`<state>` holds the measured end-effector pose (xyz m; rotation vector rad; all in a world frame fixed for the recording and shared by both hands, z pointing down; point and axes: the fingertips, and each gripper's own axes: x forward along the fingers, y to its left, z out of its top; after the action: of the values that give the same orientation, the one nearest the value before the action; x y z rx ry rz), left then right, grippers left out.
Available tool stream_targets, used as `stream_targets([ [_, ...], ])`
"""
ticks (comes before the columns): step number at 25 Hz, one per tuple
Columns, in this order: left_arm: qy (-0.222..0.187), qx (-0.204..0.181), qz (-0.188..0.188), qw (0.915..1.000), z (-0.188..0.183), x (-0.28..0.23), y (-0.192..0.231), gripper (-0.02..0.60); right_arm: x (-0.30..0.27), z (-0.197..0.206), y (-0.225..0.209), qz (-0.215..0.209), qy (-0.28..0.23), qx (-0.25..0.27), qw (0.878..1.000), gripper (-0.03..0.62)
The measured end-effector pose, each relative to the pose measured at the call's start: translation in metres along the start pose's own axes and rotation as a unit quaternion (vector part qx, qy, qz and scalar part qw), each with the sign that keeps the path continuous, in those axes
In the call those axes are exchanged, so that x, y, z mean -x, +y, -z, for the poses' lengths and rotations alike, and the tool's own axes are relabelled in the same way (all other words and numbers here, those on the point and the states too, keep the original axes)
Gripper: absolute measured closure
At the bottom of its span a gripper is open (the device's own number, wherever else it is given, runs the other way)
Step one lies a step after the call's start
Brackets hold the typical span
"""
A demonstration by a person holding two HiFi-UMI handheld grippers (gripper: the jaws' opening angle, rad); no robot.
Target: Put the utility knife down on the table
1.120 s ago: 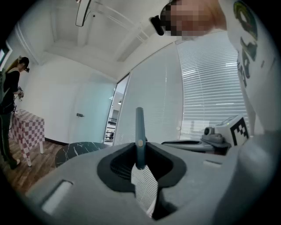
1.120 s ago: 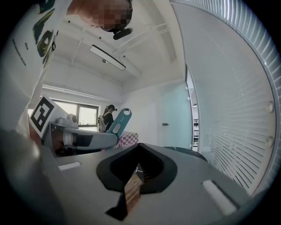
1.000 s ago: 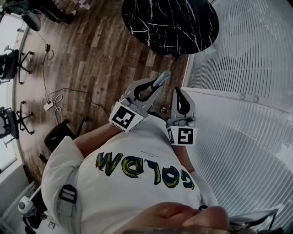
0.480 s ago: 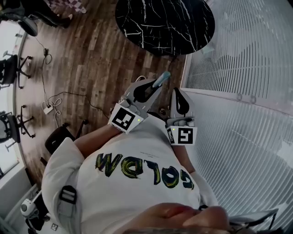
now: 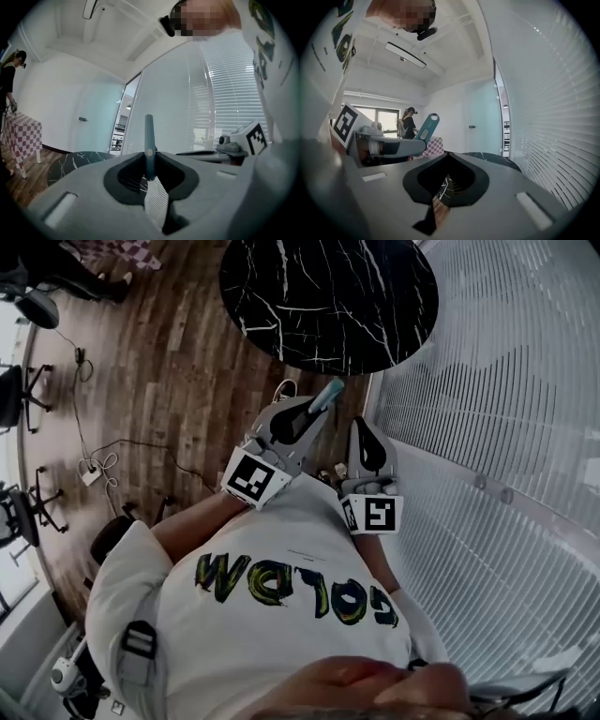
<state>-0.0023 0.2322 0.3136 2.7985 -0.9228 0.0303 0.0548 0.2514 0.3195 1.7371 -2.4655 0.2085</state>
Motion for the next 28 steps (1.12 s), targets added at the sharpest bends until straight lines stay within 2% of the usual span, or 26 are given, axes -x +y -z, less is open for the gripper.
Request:
stream_targets([
  [3, -0.009, 0.007, -0.003, 0.9999, -0.014, -0.025, 0.035, 0.509, -0.041, -0.007, -0.011, -0.006, 0.007, 0.002, 1.0, 0.592],
  [9, 0.011, 0.002, 0.0, 0.9999, -0.026, -0.065, 0.103, 0.509, -0.114, -0.024, -0.029, -0.016, 0.017, 0.007, 1.0, 0.592],
  [14, 0.006, -0.002, 0.003, 1.0, -0.041, -0.092, 0.147, 0.511, -0.169, -0.043, -0.042, -0.014, 0.009, 0.01, 1.0, 0.592],
  [22, 0.034, 0.001, 0.018, 0.9992, -0.039, -0.117, 0.188, 0.511, -0.214, -0.049, -0.052, -0.003, 0.017, 0.008, 1.0, 0.592],
  [28, 0.053, 0.008, 0.029, 0.9982, -0.026, -0.131, 0.191, 0.509, -0.222, -0.034, -0.065, 0.004, 0.039, 0.003, 0.999, 0.592],
])
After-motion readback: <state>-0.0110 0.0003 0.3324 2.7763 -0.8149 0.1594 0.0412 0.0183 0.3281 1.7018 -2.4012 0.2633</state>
